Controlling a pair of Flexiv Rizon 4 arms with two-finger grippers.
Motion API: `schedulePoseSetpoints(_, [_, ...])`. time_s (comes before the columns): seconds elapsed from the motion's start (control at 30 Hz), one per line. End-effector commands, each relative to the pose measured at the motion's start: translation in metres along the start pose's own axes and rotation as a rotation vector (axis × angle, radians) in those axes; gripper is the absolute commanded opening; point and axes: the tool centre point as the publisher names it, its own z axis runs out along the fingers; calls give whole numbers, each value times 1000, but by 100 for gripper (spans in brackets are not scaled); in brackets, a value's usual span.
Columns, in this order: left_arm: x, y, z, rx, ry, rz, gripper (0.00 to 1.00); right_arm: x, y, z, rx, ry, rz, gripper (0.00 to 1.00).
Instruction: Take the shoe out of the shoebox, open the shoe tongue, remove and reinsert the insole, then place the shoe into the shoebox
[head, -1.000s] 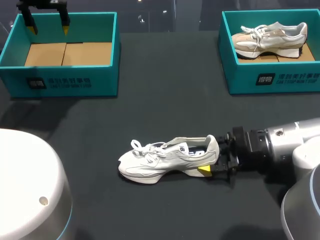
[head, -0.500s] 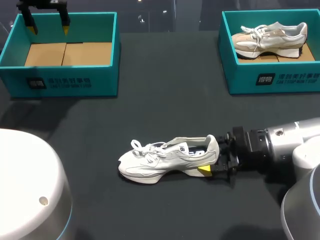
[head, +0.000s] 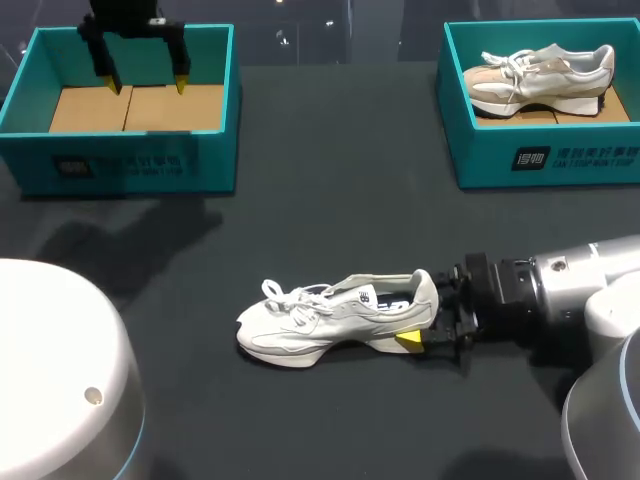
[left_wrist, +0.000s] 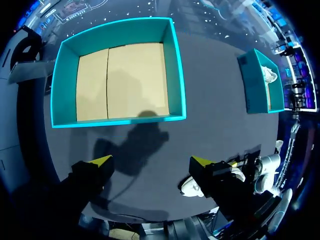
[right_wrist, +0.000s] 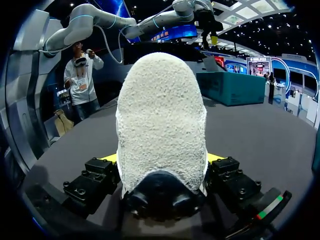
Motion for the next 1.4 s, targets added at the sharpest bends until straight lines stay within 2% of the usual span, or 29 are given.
schedulePoseSetpoints(0.03, [25,52,-2,91,-26,22,100,0,1,0,4,0,0,0])
schedulePoseSetpoints(0.27, [70,96,1,55,-44,61,100,0,1,0,4,0,0,0])
schedulePoseSetpoints(0.33, [82,110,4,70,-53,63,100,0,1,0,4,0,0,0])
schedulePoseSetpoints(0.5, [111,137,14,37,-82,69,100,0,1,0,4,0,0,0])
schedulePoseSetpoints(0.77, [155,175,32,-5,-123,58,100,0,1,0,4,0,0,0])
schedulePoseSetpoints(0.9, [175,186,39,-19,-139,39,100,0,1,0,4,0,0,0])
schedulePoseSetpoints(1.4, [175,186,39,-19,-139,39,100,0,1,0,4,0,0,0])
